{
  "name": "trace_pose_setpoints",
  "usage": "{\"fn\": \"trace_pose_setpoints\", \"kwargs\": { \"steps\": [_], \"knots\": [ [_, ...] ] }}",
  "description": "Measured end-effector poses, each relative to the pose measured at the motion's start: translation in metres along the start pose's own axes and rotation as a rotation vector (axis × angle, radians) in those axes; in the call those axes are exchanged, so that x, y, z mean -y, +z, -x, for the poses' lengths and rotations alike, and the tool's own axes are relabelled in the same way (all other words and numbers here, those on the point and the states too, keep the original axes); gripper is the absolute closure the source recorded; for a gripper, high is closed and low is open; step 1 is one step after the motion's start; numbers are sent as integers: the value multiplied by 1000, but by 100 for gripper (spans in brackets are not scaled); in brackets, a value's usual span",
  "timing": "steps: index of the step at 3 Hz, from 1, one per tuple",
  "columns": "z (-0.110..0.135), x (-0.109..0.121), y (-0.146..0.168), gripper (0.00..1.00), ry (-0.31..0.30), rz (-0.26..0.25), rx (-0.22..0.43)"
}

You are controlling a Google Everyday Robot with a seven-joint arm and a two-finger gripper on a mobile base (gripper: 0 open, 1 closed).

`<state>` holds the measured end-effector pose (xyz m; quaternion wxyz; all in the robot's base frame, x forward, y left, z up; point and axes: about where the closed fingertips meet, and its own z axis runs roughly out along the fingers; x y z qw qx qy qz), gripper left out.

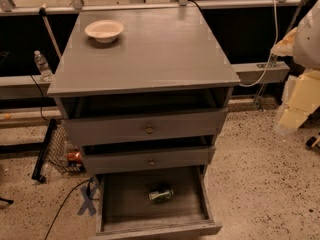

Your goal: Pick green can from bottom drawer and place on counter

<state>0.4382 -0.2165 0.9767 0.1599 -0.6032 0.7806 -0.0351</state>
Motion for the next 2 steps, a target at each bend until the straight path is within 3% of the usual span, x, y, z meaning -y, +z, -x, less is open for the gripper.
{"fn": "trace_pose_setpoints", "kwargs": {
  "steps": [2],
  "knots": [
    [-2, -2, 14, 0, 8, 5, 29]
  ]
}}
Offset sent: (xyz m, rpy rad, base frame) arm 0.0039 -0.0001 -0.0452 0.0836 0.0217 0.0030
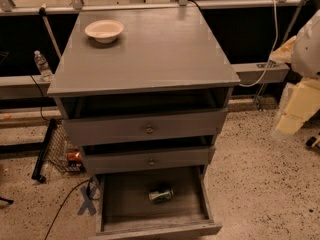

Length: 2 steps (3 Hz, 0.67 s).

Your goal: Pick green can from bottom drawer and place on counter

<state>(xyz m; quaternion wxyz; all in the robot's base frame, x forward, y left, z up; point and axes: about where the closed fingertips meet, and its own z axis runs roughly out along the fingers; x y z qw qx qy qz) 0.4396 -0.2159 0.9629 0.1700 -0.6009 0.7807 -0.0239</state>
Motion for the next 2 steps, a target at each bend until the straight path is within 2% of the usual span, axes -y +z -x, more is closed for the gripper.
{"fn": "trace_pose_setpoints", "kwargs": {
  "steps": [1, 2],
  "knots": [
    [-5, -14, 44, 0, 22, 55, 51],
    [-8, -27, 76, 0, 35, 100, 69]
  ]
}}
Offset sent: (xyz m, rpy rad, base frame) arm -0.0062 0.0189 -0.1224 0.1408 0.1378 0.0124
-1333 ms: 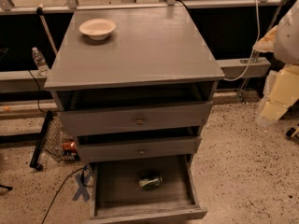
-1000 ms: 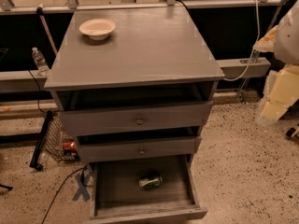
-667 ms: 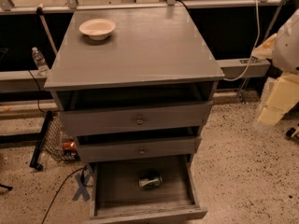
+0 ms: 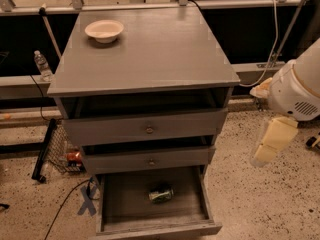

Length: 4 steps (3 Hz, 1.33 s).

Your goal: Pick green can from bottom drawer and place on counter

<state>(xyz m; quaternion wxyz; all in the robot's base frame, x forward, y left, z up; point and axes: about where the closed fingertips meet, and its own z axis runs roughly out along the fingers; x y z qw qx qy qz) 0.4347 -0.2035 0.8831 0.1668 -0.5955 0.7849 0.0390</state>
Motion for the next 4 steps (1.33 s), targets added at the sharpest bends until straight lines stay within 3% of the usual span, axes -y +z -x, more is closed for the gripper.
{"fn": "trace_pose_setpoints", "kwargs": {
  "steps": [2, 4],
  "knots": [
    [-5, -4, 10, 0, 11, 18, 30],
    [-15, -13, 84, 0, 61, 60, 41]
  ]
}}
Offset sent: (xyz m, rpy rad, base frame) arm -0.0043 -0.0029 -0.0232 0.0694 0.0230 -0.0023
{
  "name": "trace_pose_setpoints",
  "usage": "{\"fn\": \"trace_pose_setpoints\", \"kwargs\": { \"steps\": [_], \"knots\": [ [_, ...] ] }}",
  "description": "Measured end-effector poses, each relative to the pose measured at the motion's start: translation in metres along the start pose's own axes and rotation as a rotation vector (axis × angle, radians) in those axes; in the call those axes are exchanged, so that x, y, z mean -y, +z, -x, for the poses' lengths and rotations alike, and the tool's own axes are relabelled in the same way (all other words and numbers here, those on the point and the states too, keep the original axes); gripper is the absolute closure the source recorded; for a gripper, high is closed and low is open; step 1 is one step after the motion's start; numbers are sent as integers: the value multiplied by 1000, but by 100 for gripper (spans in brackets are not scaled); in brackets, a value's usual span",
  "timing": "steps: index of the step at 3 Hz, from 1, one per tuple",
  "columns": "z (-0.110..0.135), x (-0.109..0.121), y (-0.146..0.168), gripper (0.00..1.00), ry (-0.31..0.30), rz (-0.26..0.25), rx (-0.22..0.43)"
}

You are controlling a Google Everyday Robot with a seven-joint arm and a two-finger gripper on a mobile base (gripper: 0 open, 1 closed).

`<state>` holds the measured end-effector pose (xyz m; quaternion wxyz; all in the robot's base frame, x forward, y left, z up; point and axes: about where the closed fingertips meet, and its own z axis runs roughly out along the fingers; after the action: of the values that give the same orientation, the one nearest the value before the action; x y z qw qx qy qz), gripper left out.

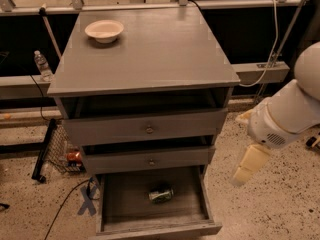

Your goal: Pick green can from bottom drawer and place on counter

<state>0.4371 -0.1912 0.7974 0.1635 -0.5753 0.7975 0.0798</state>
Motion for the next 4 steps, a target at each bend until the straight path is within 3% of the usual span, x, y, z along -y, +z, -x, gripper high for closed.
{"fn": "trace_pose_setpoints", "kwargs": {
  "steps": [3, 4],
  "knots": [
    [7, -2, 117, 0, 5, 40, 87],
    [7, -2, 117, 0, 5, 40, 88]
  ]
}}
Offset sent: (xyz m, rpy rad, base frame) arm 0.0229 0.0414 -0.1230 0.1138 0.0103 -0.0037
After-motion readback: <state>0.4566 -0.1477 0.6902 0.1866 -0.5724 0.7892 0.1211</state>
